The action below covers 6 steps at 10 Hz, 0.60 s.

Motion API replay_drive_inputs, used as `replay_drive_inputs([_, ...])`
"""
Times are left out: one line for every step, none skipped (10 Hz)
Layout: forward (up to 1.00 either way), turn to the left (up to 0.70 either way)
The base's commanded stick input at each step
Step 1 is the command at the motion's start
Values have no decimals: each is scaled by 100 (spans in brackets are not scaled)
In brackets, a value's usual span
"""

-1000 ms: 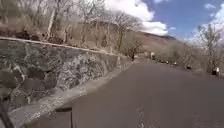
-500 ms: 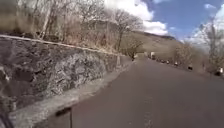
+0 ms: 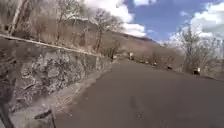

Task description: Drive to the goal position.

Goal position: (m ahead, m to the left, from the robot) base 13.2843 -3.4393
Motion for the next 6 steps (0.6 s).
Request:
replay_drive_inputs([70,0])
replay_drive_inputs([70,0])
replay_drive_inputs([70,0])
replay_drive_inputs([70,0])
replay_drive_inputs([70,0])
replay_drive_inputs([70,0])
